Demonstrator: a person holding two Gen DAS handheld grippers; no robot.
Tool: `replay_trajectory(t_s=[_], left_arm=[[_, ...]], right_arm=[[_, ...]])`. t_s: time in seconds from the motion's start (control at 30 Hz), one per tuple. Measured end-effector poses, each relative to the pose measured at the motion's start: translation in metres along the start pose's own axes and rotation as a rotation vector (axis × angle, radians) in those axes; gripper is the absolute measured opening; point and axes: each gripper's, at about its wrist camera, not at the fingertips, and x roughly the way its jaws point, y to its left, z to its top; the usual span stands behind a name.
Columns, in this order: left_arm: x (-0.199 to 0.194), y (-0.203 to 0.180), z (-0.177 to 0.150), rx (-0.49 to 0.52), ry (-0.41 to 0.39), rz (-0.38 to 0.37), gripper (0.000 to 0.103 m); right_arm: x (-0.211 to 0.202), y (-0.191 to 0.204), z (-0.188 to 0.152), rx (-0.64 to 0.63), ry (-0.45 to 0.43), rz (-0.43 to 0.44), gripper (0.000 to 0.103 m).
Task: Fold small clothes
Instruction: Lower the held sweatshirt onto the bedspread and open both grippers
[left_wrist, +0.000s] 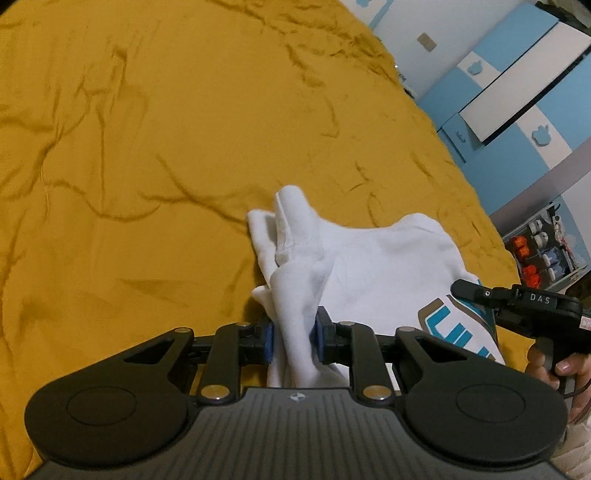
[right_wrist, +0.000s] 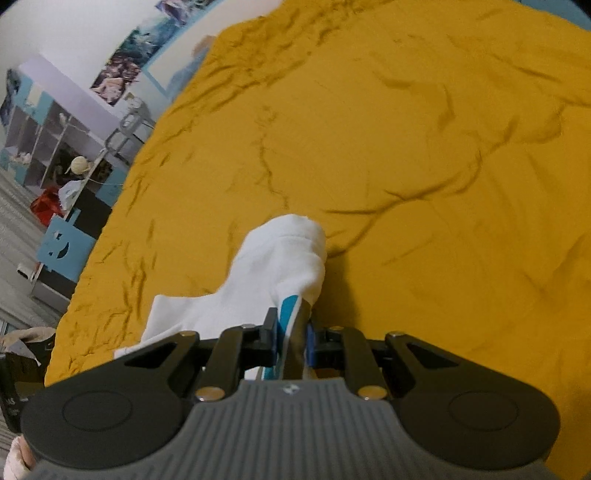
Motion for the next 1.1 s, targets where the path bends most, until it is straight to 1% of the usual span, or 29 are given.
replay_trajectory(t_s=[0.1, 0.2, 0.23, 0.27, 0.33, 0.43, 0.53, 0.6, 0.63, 0.73, 0.83, 0.87, 0.93, 0.97, 1.03, 1.1], left_arm=[[0.0, 0.001, -0.002, -0.005, 0.007, -0.001, 0.026], [-0.007, -0.005, -0.003, 0.017, 0.015, 0.029, 0.032], [-0.008, -0.009, -0.001, 0.033, 0.017, 0.048, 0.036], [-0.012, -0.013, -0.001, 0.056, 0.019, 0.076, 0.039], [-0.023, -0.022, -0.001, 0.114, 0.016, 0.136, 0.042], [-0.043, -0.036, -0.006, 0.182, -0.005, 0.222, 0.042], [-0.06, -0.052, -0.012, 0.238, -0.035, 0.339, 0.041], [-0.067, -0.062, -0.016, 0.252, -0.039, 0.383, 0.039], [-0.072, -0.068, -0.021, 0.262, -0.043, 0.382, 0.037], [-0.081, -0.088, -0.038, 0.301, -0.057, 0.316, 0.036], [-0.078, -0.106, -0.057, 0.336, -0.05, 0.26, 0.034], [-0.075, -0.108, -0.062, 0.341, -0.045, 0.25, 0.032], [-0.063, -0.106, -0.067, 0.336, -0.019, 0.232, 0.031], [-0.056, -0.104, -0.07, 0.329, 0.0, 0.228, 0.031], [-0.042, -0.096, -0.072, 0.321, 0.023, 0.263, 0.029], [-0.038, -0.087, -0.071, 0.287, 0.033, 0.255, 0.029]], right_arm=[[0.009, -0.005, -0.003, 0.007, 0.014, -0.02, 0.009], [0.015, -0.006, -0.001, 0.012, 0.02, -0.044, 0.01], [0.012, -0.006, -0.003, 0.004, 0.016, -0.05, 0.011], [0.008, -0.002, -0.003, -0.011, 0.009, -0.063, 0.012], [-0.002, 0.005, -0.003, -0.061, -0.022, -0.105, 0.014], [-0.027, 0.01, -0.004, -0.128, -0.067, -0.142, 0.014], [-0.053, 0.021, -0.01, -0.201, -0.103, -0.158, 0.014], [-0.067, 0.028, -0.018, -0.248, -0.116, -0.164, 0.014], [-0.073, 0.033, -0.024, -0.278, -0.121, -0.169, 0.014], [-0.086, 0.043, -0.043, -0.359, -0.124, -0.188, 0.014], [-0.089, 0.052, -0.063, -0.432, -0.123, -0.209, 0.014], [-0.088, 0.054, -0.069, -0.446, -0.118, -0.212, 0.014], [-0.081, 0.051, -0.077, -0.444, -0.095, -0.219, 0.014], [-0.076, 0.049, -0.081, -0.444, -0.085, -0.224, 0.014], [-0.065, 0.043, -0.087, -0.444, -0.063, -0.252, 0.014], [-0.055, 0.035, -0.092, -0.438, -0.048, -0.281, 0.015]])
